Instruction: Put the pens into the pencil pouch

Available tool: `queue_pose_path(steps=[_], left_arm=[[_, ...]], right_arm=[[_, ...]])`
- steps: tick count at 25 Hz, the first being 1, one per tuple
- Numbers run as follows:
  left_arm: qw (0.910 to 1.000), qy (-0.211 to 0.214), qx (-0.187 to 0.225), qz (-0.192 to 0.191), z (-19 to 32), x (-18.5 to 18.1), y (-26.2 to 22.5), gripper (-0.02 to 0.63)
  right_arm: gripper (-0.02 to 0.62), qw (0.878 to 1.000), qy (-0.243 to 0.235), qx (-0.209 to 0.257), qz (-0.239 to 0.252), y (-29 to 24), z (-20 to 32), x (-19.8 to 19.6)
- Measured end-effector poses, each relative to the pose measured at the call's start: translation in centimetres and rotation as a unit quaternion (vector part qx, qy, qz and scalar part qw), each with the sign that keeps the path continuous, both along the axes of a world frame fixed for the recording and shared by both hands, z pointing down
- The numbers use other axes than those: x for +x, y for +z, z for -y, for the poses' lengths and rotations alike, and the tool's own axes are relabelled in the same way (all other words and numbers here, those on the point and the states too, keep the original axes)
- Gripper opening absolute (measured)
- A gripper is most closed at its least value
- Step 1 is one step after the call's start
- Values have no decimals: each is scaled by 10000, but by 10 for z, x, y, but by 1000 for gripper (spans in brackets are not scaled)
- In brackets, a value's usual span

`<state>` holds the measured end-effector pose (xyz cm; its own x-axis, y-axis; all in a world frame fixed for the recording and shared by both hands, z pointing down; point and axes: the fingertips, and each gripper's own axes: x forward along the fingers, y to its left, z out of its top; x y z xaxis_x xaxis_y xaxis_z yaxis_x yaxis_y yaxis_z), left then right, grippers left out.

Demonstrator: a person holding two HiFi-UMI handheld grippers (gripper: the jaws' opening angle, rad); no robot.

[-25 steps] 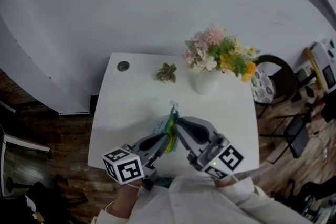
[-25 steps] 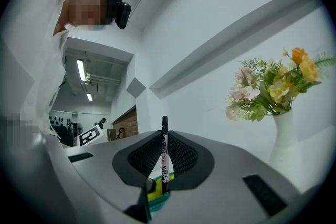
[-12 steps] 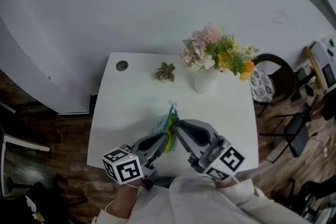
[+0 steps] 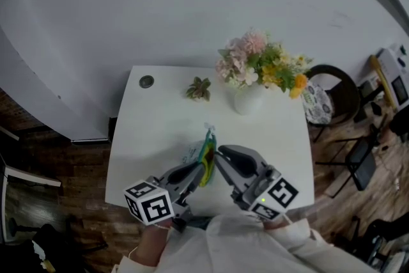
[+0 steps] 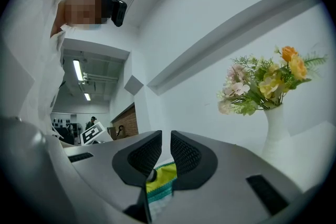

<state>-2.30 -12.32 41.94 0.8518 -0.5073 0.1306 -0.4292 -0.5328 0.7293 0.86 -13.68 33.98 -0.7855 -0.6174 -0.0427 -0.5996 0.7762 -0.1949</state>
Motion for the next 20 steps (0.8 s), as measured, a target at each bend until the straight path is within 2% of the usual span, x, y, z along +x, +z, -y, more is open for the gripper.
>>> queue_pose_path(steps=[9, 17, 20], left_arm=[[9999, -39, 117, -17, 3, 2, -9, 28], [9990, -33, 319, 319, 6, -4, -12, 28], [9985, -196, 342, 386, 10, -10, -14, 28]], right_arm=[[34, 9995, -231, -116, -193, 9, -5, -1], [34, 9993, -149, -174, -288, 16, -5, 9], [34, 9990, -112, -257, -348, 21, -6, 12]])
